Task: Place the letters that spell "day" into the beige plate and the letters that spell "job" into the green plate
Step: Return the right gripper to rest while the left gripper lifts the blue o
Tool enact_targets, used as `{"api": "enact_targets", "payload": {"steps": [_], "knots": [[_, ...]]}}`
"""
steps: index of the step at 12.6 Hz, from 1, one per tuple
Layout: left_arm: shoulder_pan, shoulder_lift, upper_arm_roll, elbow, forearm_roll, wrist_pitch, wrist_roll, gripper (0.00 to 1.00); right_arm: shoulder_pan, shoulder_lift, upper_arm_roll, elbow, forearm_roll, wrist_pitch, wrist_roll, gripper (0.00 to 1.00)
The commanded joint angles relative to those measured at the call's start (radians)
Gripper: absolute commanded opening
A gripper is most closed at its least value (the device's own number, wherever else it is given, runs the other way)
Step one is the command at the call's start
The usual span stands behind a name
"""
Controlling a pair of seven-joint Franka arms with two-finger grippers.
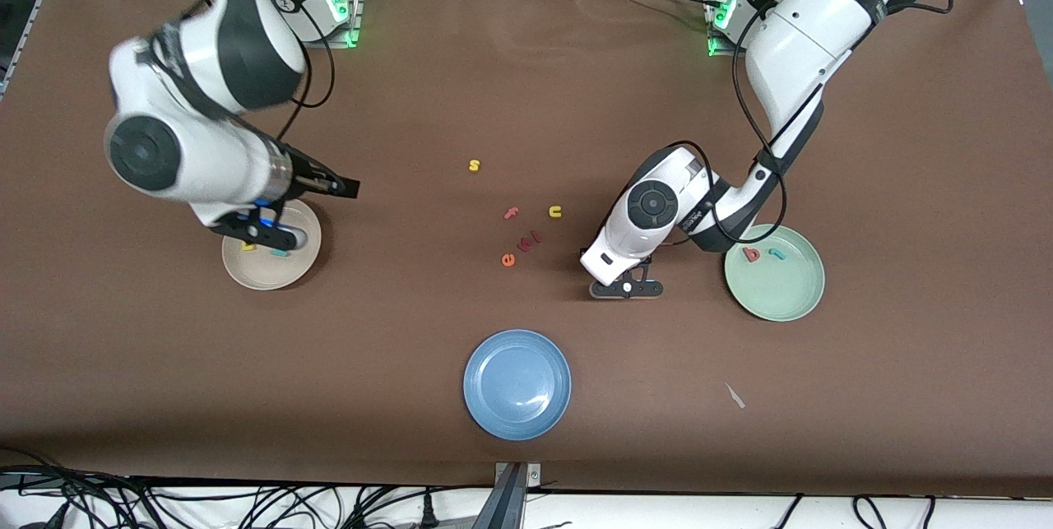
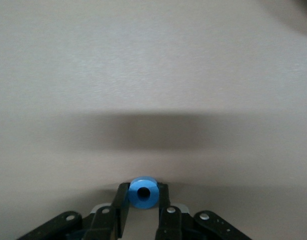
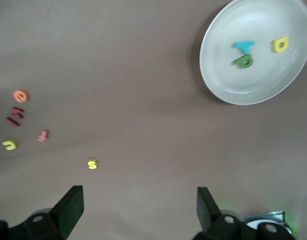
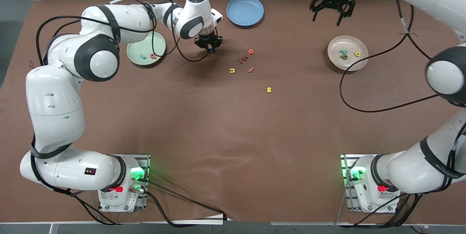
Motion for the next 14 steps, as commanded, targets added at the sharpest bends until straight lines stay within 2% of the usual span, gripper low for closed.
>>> {"api": "enact_targets", "payload": {"steps": [1, 3, 5, 7, 11, 12, 14], "knots": [[0.024, -0.064, 0.000, 0.012, 0.033, -0.137, 0.029, 0.02, -0.105, -0.159, 0.054, -0.129, -0.022, 0.043, -0.074, 1.00], [0.070, -0.107, -0.002, 0.009, 0.033, -0.163, 0.063, 0.02, -0.136, -0.202, 0.043, -0.129, -0.060, 0.033, -0.123, 1.00], [0.117, -0.134, -0.002, 0.009, 0.032, -0.165, 0.071, 0.02, -0.136, -0.217, 0.033, -0.128, -0.126, 0.016, -0.293, 1.00], [0.169, -0.162, -0.002, 0.009, 0.033, -0.200, 0.123, 0.02, -0.135, -0.234, -0.010, -0.123, -0.143, 0.013, -0.390, 1.00], [0.309, -0.194, -0.003, 0.006, 0.021, -0.315, 0.372, 0.02, -0.141, -0.253, -0.074, -0.116, -0.157, -0.010, -0.481, 1.00], [0.352, -0.191, -0.003, -0.003, 0.018, -0.323, 0.435, 0.02, -0.141, -0.256, -0.101, -0.114, -0.157, 0.006, -0.482, 1.00], [0.404, -0.182, -0.003, -0.032, 0.018, -0.321, 0.529, 0.02, -0.144, -0.256, -0.108, -0.099, -0.203, 0.004, -0.482, 1.00]]}}
